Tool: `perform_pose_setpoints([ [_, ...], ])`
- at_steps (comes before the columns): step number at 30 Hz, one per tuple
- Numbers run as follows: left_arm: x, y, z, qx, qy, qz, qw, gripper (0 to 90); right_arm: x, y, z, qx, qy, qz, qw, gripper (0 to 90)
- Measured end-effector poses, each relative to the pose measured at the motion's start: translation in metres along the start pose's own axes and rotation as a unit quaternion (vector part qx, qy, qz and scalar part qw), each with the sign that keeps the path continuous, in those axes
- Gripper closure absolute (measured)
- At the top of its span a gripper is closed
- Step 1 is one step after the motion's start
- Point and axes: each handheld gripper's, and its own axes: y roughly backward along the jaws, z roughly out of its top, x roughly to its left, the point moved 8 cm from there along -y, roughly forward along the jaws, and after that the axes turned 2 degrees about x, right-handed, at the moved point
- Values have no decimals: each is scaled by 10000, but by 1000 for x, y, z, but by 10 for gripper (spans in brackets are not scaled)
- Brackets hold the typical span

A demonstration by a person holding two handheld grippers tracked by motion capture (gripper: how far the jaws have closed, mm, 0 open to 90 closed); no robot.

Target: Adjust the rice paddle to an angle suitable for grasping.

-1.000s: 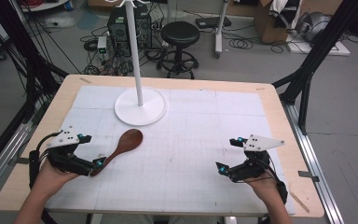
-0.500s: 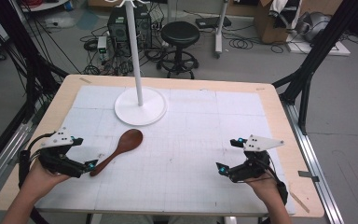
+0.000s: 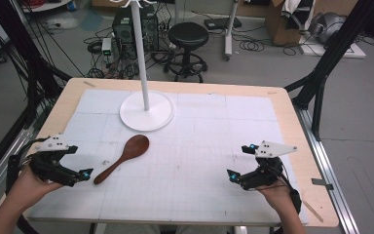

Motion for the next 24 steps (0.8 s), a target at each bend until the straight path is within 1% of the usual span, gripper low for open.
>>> perform_pose_setpoints([
  [1, 0, 0, 0, 27, -1, -1, 10000, 17, 0, 0, 0, 9, 7, -1, 10000, 9],
  [2, 1, 1, 0, 129, -4, -1, 9999, 17, 0, -1, -1, 25, 0, 5, 10000, 9],
  [5, 0, 1, 1, 200, -14, -20, 9998, 17, -1, -1, -1, 34, 3, 3, 10000, 9],
  [7, 0, 1, 1, 300, -24, -42, 9995, 17, -1, -2, -3, 65, -24, 4, 10000, 9],
  [8, -1, -1, 2, 397, -54, -68, 9992, 17, -1, -2, -3, 61, -26, 4, 10000, 9],
  [9, -1, -1, 2, 397, -54, -68, 9992, 17, -1, -2, -3, 61, -26, 4, 10000, 9],
  [10, -2, -2, 2, 571, -90, -88, 9983, 17, -2, -1, -3, 68, -18, -2, 10000, 9],
  [11, -3, -4, 2, 597, -58, -100, 9982, 17, -2, -1, -3, 68, -41, -12, 10000, 9],
  [12, -3, -5, 2, 674, -61, -105, 9977, 17, -3, -1, -3, 69, -47, -11, 10000, 9],
  [13, -3, -5, 2, 674, -61, -105, 9977, 17, -3, -1, -3, 69, -47, -11, 10000, 9],
  [14, -4, -8, 4, 745, -104, -57, 9971, 17, -3, -1, -4, 75, -55, -11, 10000, 9],
  [16, -4, -9, 5, 774, -113, -32, 9969, 17, -4, -2, -5, 81, -38, -19, 10000, 9],
  [17, -4, -10, 5, 829, -130, -52, 9965, 17, -4, -2, -5, 81, -38, -19, 10000, 9],
  [18, -5, -12, 7, 830, -98, -53, 9965, 17, -4, -1, -5, 102, -88, -25, 9999, 9],
  [19, -5, -14, 8, 830, -88, -44, 9965, 17, -4, -1, -6, 105, -87, -21, 9999, 9],
  [20, -5, -15, 9, 881, -124, -63, 9960, 17, -5, -1, -6, 114, -75, -20, 9999, 9],
  [21, -5, -16, 10, 902, -139, -34, 9958, 17, -5, -1, -6, 104, -90, -30, 9999, 9],
  [24, -7, -20, 13, 999, -142, -78, 9949, 17, -5, -1, -7, 119, -100, -31, 9999, 9],
])
